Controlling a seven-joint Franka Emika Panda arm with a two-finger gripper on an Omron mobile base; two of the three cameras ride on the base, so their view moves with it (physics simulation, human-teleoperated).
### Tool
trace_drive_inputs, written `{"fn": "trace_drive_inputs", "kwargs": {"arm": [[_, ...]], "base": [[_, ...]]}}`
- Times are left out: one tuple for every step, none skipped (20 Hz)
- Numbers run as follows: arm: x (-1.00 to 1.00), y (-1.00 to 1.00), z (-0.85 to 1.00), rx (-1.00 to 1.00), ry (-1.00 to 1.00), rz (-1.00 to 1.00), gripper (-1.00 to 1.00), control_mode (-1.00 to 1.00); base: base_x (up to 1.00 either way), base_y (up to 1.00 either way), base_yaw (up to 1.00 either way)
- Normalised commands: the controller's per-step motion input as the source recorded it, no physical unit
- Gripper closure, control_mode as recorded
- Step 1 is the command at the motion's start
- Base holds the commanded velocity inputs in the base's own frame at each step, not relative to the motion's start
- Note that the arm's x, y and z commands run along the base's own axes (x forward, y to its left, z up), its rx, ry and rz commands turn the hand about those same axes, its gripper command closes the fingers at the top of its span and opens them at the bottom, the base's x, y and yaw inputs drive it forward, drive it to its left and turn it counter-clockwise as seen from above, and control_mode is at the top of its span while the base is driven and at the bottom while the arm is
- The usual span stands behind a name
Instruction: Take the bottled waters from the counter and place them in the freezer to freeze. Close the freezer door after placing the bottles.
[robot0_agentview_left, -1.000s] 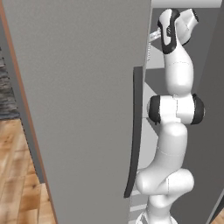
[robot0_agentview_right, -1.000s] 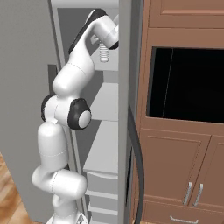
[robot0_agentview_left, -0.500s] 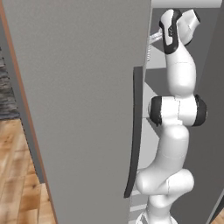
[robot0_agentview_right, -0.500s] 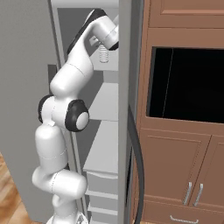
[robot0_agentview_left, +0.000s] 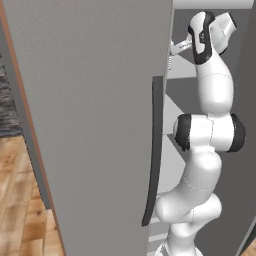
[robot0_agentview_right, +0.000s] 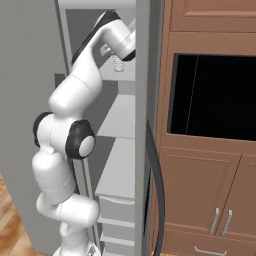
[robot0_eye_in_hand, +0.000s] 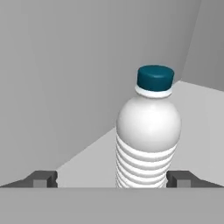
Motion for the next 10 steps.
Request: {"fn": "trace_drive_inputs", "kwargs": {"arm": [[-0.54, 0.00, 0.04, 0.00, -0.03, -0.03, -1.00, -1.00], [-0.54, 0.00, 0.06, 0.00, -0.03, -0.03, -1.00, -1.00], [-0.56, 0.00, 0.09, 0.00, -0.04, -0.04, -1.00, -1.00], [-0.56, 0.00, 0.07, 0.00, -0.04, -0.05, -1.00, -1.00], [-0.56, 0.00, 0.09, 0.00, -0.05, -0.07, -1.00, -1.00], [-0.56, 0.00, 0.10, 0.00, -0.06, -0.08, -1.00, -1.00], [-0.56, 0.00, 0.14, 0.00, -0.06, -0.09, -1.00, -1.00], [-0.58, 0.00, 0.14, 0.00, -0.06, -0.10, -1.00, -1.00], [-0.59, 0.00, 0.13, 0.00, -0.07, -0.10, -1.00, -1.00], [-0.59, 0.00, 0.12, 0.00, -0.07, -0.10, -1.00, -1.00]], "base": [[0.00, 0.00, 0.00], [0.00, 0.00, 0.00], [0.00, 0.00, 0.00], [0.00, 0.00, 0.00], [0.00, 0.00, 0.00], [0.00, 0.00, 0.00], [0.00, 0.00, 0.00], [0.00, 0.00, 0.00], [0.00, 0.00, 0.00], [0.00, 0.00, 0.00]]}}
